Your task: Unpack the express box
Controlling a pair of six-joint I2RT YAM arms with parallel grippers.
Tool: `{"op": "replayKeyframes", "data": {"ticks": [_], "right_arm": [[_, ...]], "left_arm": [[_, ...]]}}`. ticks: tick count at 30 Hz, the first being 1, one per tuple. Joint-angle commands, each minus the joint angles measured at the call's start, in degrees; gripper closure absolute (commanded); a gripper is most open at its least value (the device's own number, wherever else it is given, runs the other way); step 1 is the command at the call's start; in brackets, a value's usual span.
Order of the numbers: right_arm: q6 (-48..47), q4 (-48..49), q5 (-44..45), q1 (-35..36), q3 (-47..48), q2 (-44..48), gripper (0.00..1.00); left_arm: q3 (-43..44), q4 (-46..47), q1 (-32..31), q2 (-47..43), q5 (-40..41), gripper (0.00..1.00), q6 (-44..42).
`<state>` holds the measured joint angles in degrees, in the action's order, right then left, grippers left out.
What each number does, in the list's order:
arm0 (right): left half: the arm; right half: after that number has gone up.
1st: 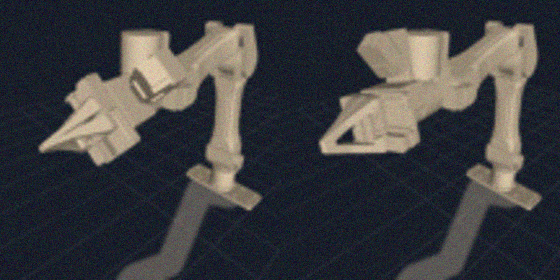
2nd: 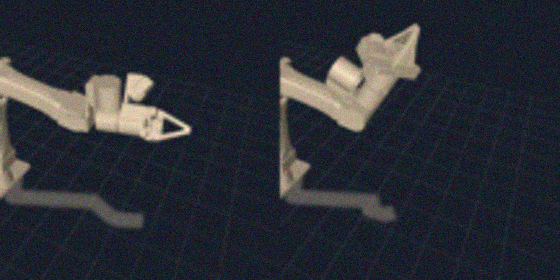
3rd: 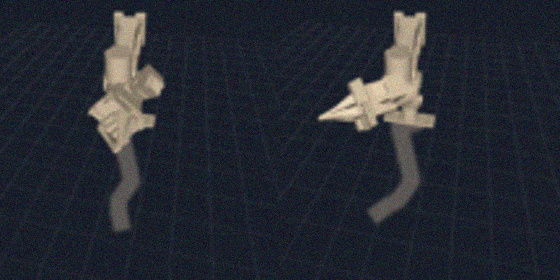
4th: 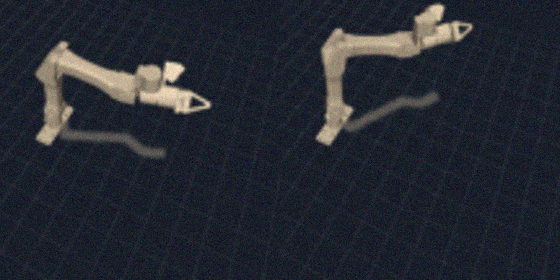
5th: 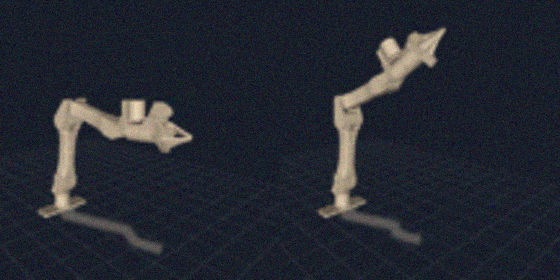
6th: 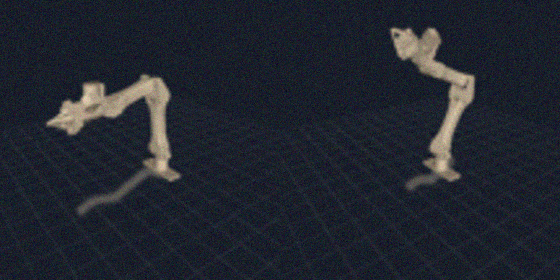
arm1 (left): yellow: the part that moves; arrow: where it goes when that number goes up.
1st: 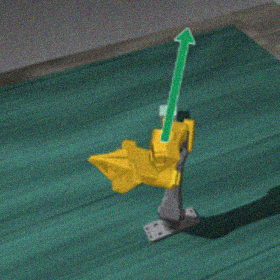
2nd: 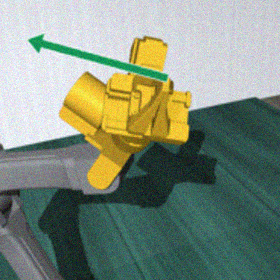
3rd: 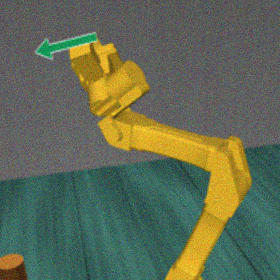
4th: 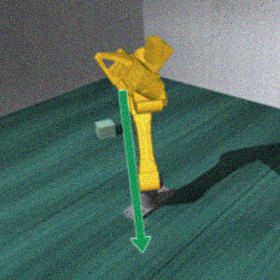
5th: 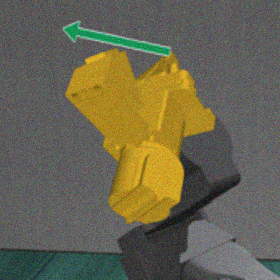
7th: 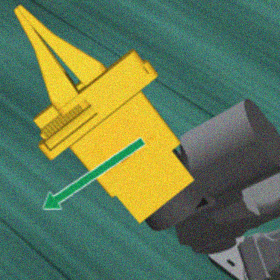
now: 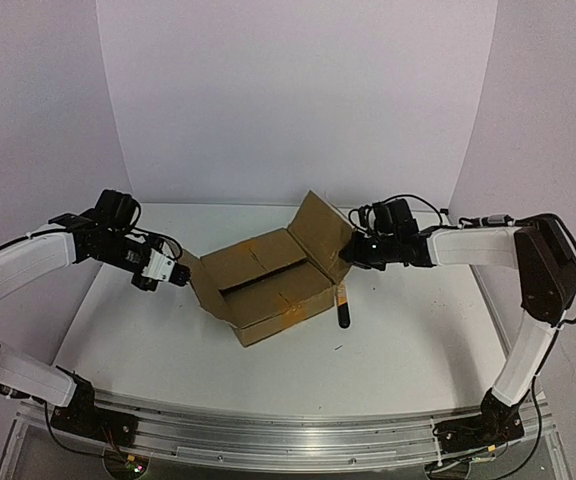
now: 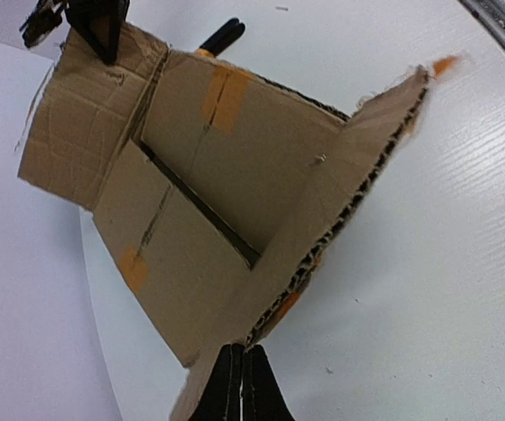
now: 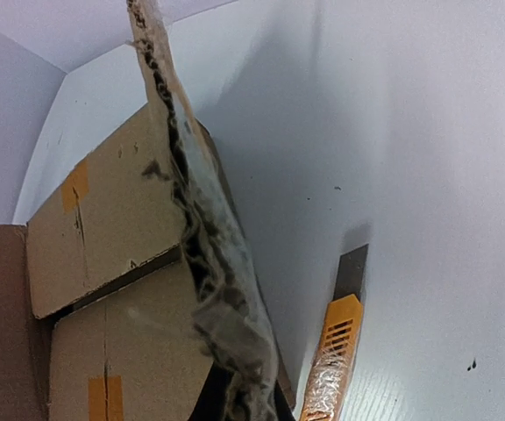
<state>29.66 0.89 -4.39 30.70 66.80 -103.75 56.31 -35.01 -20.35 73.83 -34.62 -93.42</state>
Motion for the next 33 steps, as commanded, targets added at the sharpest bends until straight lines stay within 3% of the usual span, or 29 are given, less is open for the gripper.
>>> {"op": "replayKeyframes", "data": {"ticks": [1,4,8,13,15,18,20,23,26,30,33], "right_arm": [[8.7,-3.3,-6.8,-0.4,-5.5,1.2,1.00],[7.7,-1.5,-10.4,-0.5,-6.1,1.3,1.00],[5.1,1.3,-14.5,-0.4,-6.2,1.3,1.00],[1.9,1.7,-16.2,-0.4,-4.8,1.4,1.00],[0.3,1.6,-16.2,-0.5,-4.0,1.4,1.00],[-1.3,1.5,-16.3,-0.5,-2.7,1.2,1.00],[-1.6,1.4,-16.3,-0.5,-1.9,0.8,0.99],[-2.8,1.3,-15.9,-0.1,-0.3,0.1,0.99],[-4.9,0.9,-15.6,0.7,1.7,-0.9,0.99],[-5.6,0.8,-15.7,1.1,3.8,-2.5,0.99],[-5.9,0.9,-14.7,1.4,4.2,-3.1,0.99]], "left_arm": [[-6.2,2.2,3.9,0.3,12.2,0.97,2.1],[-6.1,-1.8,5.1,0.3,14.4,0.69,4.2],[-6.4,-6.1,7.7,-0.3,18.4,0.43,4.8],[-4.7,2.5,25.9,4.0,21.0,0.28,-0.2],[3.5,2.4,32.0,10.4,20.4,0.26,2.8],[17.9,0.9,33.8,18.7,17.0,0.22,12.8],[29.2,-2.4,30.7,21.4,12.3,0.21,22.5],[39.5,-2.0,18.0,24.1,11.7,0.21,39.0],[48.2,-2.1,5.4,28.5,12.2,0.20,50.3],[57.9,-7.7,-5.1,37.6,13.3,0.19,57.7],[57.8,-8.9,-10.3,42.3,15.8,0.22,58.9]]}}
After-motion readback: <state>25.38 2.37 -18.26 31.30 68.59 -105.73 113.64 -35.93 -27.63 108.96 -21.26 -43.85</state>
